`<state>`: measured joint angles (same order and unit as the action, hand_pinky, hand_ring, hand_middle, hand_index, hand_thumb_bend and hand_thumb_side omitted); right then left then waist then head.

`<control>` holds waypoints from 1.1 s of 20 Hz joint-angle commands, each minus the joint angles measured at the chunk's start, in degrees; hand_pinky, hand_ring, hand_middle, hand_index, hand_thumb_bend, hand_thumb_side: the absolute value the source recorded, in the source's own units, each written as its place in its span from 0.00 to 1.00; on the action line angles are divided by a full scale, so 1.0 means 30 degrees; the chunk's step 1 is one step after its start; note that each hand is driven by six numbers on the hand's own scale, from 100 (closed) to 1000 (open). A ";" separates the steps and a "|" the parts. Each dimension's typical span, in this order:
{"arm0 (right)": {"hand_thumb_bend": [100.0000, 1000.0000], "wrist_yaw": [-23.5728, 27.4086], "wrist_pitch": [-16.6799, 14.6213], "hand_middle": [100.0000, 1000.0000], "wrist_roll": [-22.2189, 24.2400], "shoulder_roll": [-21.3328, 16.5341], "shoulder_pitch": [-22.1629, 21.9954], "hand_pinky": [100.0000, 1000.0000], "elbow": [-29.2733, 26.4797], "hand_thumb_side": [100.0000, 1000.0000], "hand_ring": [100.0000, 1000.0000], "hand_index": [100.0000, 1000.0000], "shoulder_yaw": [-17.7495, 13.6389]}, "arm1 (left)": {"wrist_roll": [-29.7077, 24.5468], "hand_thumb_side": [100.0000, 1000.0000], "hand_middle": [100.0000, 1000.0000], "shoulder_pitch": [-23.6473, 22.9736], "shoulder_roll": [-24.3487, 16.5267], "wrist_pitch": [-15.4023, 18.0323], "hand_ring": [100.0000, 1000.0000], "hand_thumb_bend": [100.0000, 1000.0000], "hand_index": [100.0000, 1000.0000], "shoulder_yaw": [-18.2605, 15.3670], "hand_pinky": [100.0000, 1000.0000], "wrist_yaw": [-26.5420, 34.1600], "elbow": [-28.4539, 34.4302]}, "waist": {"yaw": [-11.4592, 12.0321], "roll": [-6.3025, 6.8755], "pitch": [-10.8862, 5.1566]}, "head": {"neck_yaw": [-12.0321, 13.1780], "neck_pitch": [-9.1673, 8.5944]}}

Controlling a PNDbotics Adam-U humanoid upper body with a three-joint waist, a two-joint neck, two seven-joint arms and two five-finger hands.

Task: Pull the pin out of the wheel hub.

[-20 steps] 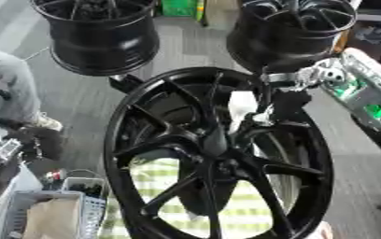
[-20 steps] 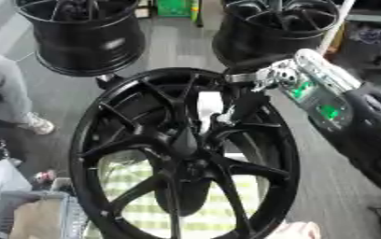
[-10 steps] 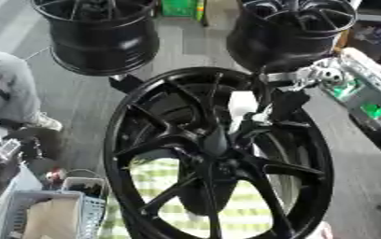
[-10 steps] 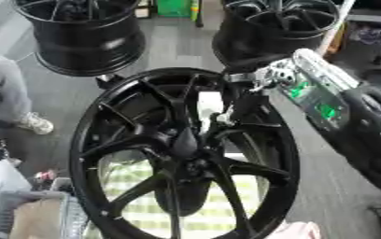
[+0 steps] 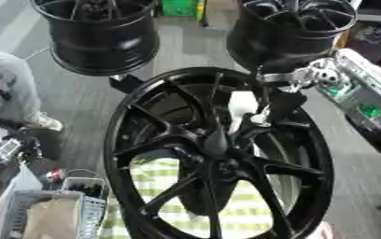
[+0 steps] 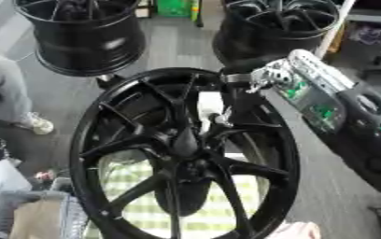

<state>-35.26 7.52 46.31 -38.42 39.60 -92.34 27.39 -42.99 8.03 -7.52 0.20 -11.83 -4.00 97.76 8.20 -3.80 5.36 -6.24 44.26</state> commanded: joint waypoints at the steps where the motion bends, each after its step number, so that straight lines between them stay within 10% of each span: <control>1: 0.13 -0.0252 -0.0114 0.66 -0.0305 -0.0161 0.0389 0.71 -0.0030 0.37 0.53 0.82 -0.0143 | -0.0025 0.91 0.62 0.0153 -0.0205 0.0019 0.65 0.00 0.75 0.0084 0.65 0.0048 0.0321 | 0.0016 0.0068 -0.0192 | -0.0033 -0.0049; 22: 0.00 -0.0983 -0.0421 0.33 -0.3800 -0.0598 0.0376 0.60 -0.1257 0.01 0.38 0.52 -0.0484 | -0.0051 0.91 0.62 0.0173 -0.0203 0.0002 0.65 0.00 0.75 0.0097 0.65 0.0031 0.0321 | 0.0004 0.0032 -0.0195 | -0.0012 -0.0049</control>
<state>-38.16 6.00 36.05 -38.14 39.31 -94.30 27.92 -43.02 8.03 -7.52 0.18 -11.82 -4.00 97.77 8.24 -3.94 5.44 -6.24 44.26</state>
